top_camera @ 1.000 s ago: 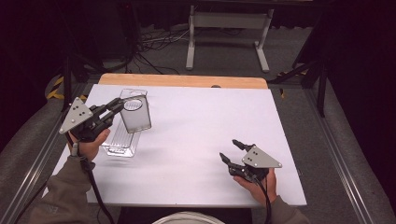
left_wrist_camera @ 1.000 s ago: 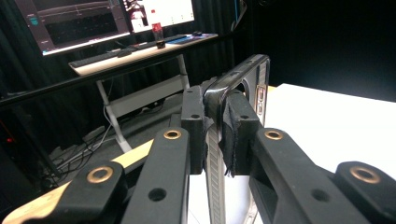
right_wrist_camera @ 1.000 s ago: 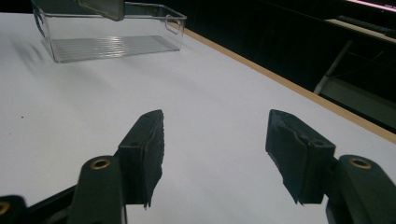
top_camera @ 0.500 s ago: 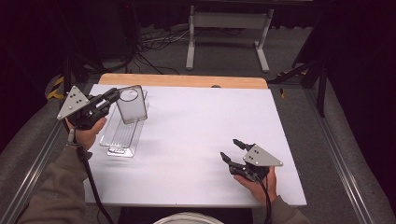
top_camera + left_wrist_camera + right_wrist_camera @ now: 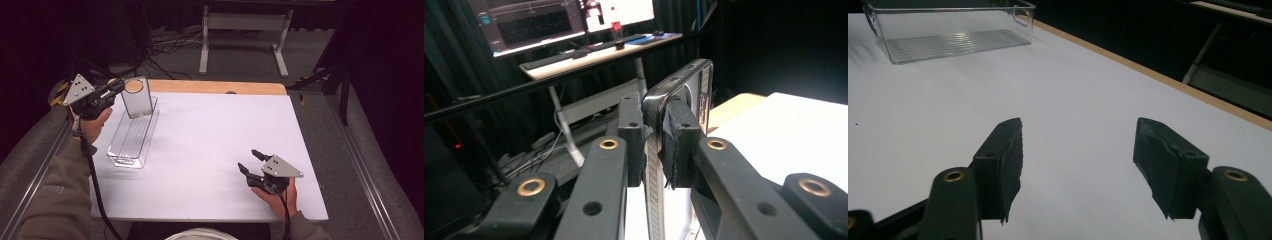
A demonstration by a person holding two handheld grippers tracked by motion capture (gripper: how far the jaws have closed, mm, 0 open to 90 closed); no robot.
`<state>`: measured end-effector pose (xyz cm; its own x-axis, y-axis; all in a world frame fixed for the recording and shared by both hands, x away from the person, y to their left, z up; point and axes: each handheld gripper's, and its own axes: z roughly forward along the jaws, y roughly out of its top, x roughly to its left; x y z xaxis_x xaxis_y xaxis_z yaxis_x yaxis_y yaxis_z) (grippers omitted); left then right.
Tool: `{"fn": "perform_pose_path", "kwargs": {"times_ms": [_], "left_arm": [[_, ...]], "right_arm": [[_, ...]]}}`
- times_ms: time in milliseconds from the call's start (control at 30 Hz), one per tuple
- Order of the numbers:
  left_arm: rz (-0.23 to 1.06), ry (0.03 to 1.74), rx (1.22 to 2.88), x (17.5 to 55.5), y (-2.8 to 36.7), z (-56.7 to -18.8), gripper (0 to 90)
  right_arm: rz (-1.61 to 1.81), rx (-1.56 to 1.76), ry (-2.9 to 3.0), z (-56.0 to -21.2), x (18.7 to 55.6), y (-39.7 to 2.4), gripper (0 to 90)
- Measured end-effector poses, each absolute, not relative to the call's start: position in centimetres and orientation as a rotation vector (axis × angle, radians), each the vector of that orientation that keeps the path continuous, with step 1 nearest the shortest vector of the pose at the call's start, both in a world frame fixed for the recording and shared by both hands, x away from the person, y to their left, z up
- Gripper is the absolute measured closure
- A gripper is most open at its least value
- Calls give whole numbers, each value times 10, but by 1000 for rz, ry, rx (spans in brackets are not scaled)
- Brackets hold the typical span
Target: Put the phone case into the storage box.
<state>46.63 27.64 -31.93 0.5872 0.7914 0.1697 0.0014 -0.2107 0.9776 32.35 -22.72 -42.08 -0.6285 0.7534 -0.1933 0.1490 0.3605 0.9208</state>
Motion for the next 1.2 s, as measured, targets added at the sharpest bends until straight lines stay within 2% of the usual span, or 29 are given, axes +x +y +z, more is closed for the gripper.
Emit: {"fn": "perform_pose_path", "kwargs": {"times_ms": [667, 1200], "left_arm": [[806, 784, 1684, 533, 283, -363, 804], [753, 820, 1671, 555, 281, -384, 798]], "right_arm": [[1254, 807, 2053, -429, 328, -226, 367], [1228, 850, 2100, -439, 337, -220, 366]]}}
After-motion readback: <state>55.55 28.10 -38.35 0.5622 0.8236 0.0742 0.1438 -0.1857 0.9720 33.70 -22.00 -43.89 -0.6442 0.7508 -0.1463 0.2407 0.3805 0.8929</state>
